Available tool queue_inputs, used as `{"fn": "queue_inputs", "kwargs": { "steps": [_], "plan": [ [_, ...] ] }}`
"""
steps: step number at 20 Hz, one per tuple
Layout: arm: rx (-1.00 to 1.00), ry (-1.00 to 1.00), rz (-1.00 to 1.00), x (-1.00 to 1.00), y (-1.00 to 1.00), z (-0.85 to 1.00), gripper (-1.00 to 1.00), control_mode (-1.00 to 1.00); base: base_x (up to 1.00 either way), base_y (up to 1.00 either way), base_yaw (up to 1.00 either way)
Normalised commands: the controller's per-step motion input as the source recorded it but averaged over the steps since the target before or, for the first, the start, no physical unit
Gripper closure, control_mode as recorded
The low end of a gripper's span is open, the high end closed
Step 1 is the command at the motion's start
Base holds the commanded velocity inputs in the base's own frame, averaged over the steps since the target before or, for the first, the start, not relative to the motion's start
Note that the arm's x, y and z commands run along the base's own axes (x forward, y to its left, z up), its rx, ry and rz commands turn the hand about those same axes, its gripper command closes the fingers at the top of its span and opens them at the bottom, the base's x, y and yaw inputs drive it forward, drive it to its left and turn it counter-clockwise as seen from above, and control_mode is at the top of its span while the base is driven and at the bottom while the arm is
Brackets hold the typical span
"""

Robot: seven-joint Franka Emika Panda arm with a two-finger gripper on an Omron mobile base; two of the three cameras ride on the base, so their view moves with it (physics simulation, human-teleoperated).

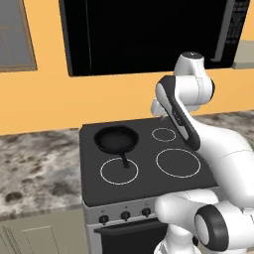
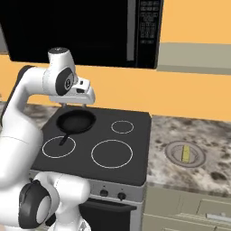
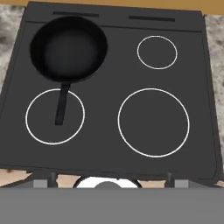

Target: Pick up the butter stick and place it in the pan. Then turn on the burner for the pan.

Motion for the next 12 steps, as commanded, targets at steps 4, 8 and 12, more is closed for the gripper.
{"fn": "queue_inputs", "kwargs": {
  "steps": [4, 8, 12],
  "plan": [
    [0.00, 0.00, 0.00, 0.00, 0.00, 0.00, -1.00, 1.00, 0.00, -0.65, -0.02],
    [0.00, 0.00, 0.00, 0.00, 0.00, 0.00, -1.00, 1.00, 0.00, -0.55, -0.03],
    [0.00, 0.00, 0.00, 0.00, 0.00, 0.00, -1.00, 1.00, 0.00, -0.47, -0.01]
  ]
}}
